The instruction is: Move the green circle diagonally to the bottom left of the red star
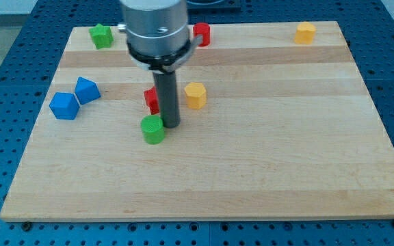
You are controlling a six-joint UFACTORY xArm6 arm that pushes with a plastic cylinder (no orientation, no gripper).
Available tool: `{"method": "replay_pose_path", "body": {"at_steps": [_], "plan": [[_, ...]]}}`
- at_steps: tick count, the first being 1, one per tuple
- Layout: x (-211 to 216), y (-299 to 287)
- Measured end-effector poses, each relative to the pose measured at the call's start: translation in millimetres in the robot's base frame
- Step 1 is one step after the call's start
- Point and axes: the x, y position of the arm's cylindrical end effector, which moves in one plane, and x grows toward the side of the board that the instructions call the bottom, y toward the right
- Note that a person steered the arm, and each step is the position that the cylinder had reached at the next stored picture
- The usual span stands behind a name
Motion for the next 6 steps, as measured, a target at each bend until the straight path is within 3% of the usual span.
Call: {"method": "replay_pose_path", "body": {"at_steps": [6], "plan": [[13.4, -216.4]]}}
